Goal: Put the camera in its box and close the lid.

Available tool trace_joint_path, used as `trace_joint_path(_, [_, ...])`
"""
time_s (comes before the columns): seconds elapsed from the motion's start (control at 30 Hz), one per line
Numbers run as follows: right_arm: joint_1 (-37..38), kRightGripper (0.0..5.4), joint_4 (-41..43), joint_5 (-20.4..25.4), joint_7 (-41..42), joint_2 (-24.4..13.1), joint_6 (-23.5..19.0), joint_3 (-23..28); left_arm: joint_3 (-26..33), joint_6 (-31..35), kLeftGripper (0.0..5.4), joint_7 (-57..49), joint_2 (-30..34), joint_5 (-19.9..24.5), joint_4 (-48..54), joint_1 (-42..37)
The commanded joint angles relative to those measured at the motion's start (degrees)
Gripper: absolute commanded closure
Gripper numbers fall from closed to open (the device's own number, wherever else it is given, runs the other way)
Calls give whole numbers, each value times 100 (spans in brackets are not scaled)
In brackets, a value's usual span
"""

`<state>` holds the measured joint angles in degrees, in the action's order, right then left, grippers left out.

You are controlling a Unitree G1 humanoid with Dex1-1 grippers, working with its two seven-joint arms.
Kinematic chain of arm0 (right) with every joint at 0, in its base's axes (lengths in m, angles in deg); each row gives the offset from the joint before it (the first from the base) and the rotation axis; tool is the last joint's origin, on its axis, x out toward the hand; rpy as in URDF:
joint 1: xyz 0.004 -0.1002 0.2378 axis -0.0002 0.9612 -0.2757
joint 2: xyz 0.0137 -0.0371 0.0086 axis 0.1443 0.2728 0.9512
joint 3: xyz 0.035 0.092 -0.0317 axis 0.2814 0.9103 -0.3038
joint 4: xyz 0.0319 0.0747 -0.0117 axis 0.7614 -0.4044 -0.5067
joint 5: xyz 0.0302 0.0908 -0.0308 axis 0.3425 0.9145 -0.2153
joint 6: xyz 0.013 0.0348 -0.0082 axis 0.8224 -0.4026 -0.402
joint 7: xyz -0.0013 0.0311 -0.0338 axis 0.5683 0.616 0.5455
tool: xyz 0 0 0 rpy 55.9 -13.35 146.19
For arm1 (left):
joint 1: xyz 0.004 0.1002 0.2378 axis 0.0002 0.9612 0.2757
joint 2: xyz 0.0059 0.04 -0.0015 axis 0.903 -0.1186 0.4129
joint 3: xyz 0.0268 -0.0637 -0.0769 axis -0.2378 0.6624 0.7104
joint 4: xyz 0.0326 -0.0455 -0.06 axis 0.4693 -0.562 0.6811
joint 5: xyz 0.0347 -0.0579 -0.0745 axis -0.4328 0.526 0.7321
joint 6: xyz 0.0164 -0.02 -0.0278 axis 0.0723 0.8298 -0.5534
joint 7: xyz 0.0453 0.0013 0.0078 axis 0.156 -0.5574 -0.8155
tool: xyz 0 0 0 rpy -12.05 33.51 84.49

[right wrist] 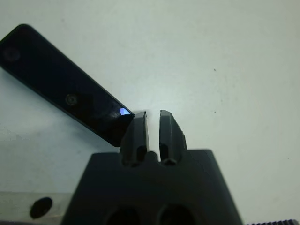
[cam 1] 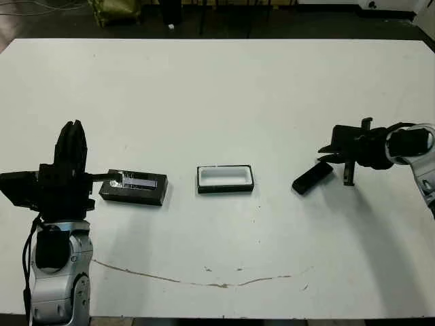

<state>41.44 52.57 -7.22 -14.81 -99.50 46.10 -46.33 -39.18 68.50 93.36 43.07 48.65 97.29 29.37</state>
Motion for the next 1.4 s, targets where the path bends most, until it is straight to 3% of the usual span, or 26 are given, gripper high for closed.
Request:
trace_joint_path(0.03, [232,540,171,45,123,-133,-56,28,18,186,537,-61,7,38,44,96])
trace_joint_path(0.3, [444,540,661,96,315,-299,-458,56,21,225,537,-101,9,-2,68,95])
trace_joint_path(0.67, [805,540,1229,125,496,-621,-696,110,37,167,537,-79,16,59,55,105])
trace_joint_path(1.03, [1358,540,2479,242,748,-1033,-1582,261,40,344,537,-162,-2,66,189,139])
trace_joint_path(1.27, [1595,540,2820,512,927,-1201,-1538,389,54,284,537,-116,33,77,153,128])
trace_joint_path(1.4, [1707,540,3150,562,1027,-1298,-1717,373,65,242,537,-65,40,133,123,122])
